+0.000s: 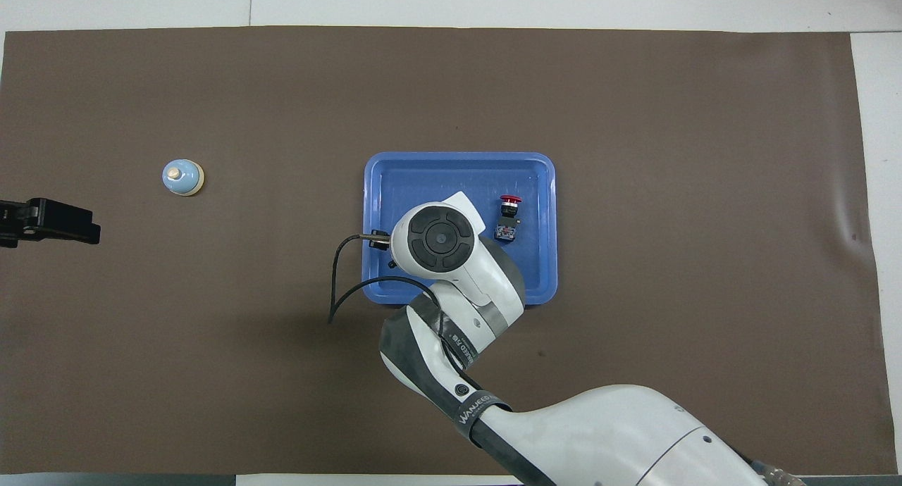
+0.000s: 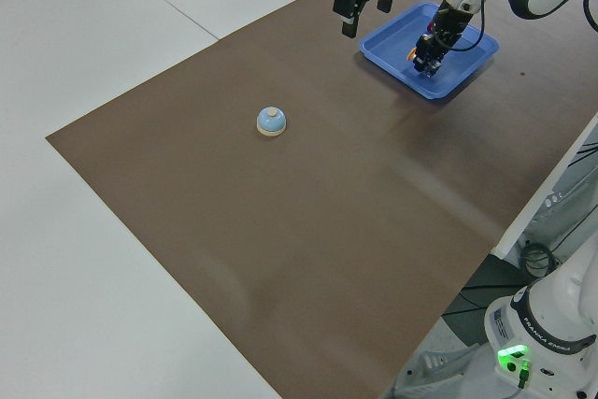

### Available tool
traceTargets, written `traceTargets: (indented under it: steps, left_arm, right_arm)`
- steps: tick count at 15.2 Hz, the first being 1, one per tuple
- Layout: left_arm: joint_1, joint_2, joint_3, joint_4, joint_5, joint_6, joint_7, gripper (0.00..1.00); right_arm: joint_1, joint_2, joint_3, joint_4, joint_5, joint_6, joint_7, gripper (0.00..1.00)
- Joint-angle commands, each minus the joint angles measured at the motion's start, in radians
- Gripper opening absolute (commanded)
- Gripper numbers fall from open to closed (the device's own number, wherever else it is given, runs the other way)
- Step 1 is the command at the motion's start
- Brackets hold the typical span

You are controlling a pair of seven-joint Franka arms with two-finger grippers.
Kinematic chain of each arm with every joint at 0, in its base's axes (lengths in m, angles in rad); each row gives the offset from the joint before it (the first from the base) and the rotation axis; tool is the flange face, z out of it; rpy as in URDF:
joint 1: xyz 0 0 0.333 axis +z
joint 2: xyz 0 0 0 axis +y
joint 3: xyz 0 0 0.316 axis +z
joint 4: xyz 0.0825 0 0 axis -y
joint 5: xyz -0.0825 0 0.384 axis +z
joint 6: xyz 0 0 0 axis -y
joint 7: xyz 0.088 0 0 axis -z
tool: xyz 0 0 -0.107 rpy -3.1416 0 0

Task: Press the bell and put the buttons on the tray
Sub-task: 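Release the yellow button and return the right gripper to rest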

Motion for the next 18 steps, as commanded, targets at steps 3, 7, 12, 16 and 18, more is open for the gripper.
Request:
traceTargets:
  steps: [3, 7, 12, 16, 18]
  left_arm:
    - [0.001, -0.001, 0.000, 0.007, 0.013, -0.014, -0.002, 1.00]
    - [0.001, -0.001, 0.000, 0.007, 0.013, -0.014, -0.002, 1.00]
    - [0.001, -0.001, 0.000, 0.007, 0.013, -0.014, -0.002, 1.00]
    - [0.001, -0.001, -0.001, 0.007, 0.013, -0.014, -0.002, 1.00]
    - [0.001, -0.001, 0.000, 0.007, 0.013, -0.014, -0.002, 1.00]
  right_arm:
    - [0.000, -0.011, -0.001, -0.010, -0.017, 0.002, 0.058, 1.00]
    - [0.000, -0.011, -0.003, 0.058, -0.019, -0.093, 0.090, 1.00]
    - [-0.041, -0.026, -0.004, 0.150, -0.017, -0.263, 0.083, 1.00]
    - [-0.174, -0.164, -0.003, 0.150, -0.017, -0.419, 0.035, 1.00]
    - [-0.266, -0.230, -0.003, 0.150, -0.005, -0.514, -0.095, 1.00]
